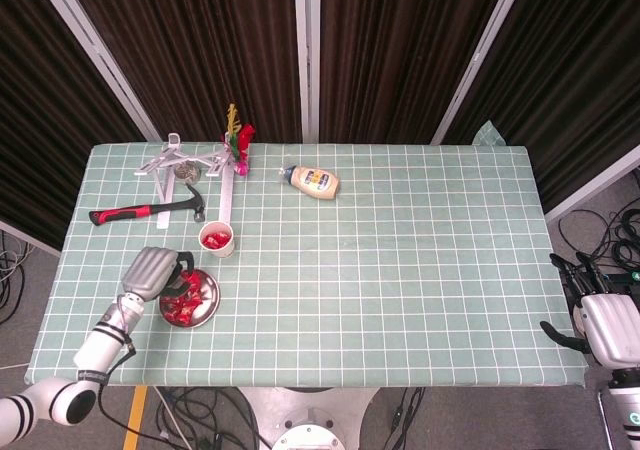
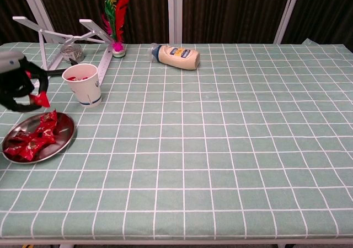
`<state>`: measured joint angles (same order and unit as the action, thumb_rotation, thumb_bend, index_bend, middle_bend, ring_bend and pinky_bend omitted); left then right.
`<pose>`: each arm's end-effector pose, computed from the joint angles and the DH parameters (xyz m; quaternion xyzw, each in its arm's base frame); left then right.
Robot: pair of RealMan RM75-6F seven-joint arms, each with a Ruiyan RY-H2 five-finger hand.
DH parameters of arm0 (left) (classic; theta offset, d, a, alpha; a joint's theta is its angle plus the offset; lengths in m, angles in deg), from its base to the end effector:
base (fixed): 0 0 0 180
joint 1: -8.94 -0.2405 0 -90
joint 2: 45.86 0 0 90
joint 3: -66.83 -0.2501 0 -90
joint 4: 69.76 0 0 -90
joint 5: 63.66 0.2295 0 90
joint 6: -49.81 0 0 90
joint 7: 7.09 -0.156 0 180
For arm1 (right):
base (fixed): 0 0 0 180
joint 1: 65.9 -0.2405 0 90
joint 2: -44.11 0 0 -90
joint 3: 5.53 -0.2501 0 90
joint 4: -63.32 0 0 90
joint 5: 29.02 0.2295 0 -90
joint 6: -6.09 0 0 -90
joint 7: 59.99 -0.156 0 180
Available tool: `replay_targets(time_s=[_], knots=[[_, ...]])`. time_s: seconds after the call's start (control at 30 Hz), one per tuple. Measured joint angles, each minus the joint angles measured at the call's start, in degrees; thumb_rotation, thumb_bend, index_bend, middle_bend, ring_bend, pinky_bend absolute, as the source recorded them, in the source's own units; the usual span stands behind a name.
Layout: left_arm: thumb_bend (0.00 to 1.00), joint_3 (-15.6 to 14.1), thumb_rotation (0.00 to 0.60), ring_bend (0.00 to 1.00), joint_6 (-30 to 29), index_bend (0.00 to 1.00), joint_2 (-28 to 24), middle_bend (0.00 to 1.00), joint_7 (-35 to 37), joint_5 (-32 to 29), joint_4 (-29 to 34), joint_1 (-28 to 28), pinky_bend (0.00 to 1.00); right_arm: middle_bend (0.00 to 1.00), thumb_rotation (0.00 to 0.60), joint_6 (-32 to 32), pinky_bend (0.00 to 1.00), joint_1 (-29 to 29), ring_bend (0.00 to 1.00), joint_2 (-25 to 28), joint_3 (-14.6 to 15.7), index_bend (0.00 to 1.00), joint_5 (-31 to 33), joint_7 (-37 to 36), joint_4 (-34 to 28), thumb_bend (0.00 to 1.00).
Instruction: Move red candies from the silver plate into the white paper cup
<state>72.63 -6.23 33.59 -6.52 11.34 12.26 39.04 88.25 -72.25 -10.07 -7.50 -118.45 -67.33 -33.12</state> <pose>-0.2470 0.3230 0.0107 -0.6960 -0.4529 -0.3571 0.4276 -0.3040 -0.1978 0.1735 0.6226 -0.3944 0.3925 0.5502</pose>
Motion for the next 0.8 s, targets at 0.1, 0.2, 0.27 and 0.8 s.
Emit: replay_targets(time_s=[0.1,0.2,0.27,0.8], knots=[[0.39,2.8,0.6,0.99,0.3,0.67,-1.0,0.99,0.0,-0.9,0.7,2.0,1.0,0.17,0.6,0.0,0.24,0.0,0.03,0.0,0.0,0.08,0.1,-0.1,0.1,0.1],[0.39,5.0,0.6,0.99,2.1,0.66,-1.3,0.99,-0.3,-2.6,0.6,4.4,1.0,0.17,0.6,0.0,0.24,0.0,0.03,0.0,0.0,0.08,0.1,-0.2,0.2,0.1],[0.39,5.9,0.6,0.99,4.1,0.65,-1.2,0.98,-1.2,-4.2,-0.1,6.1,1.0,0.17,0.6,-0.1,0.24,0.0,0.03,-0.1,0.0,0.08,0.1,-0.3,0.3,0.1],[0.39,6.9,0.6,0.99,12.9,0.52,3.7,0.96,-8.0,-13.4,-7.6,14.0,1.0,0.17,0.6,0.0,0.24,0.4,0.03,0.0,-0.1,0.08,1.2,-0.9,0.9,0.1]])
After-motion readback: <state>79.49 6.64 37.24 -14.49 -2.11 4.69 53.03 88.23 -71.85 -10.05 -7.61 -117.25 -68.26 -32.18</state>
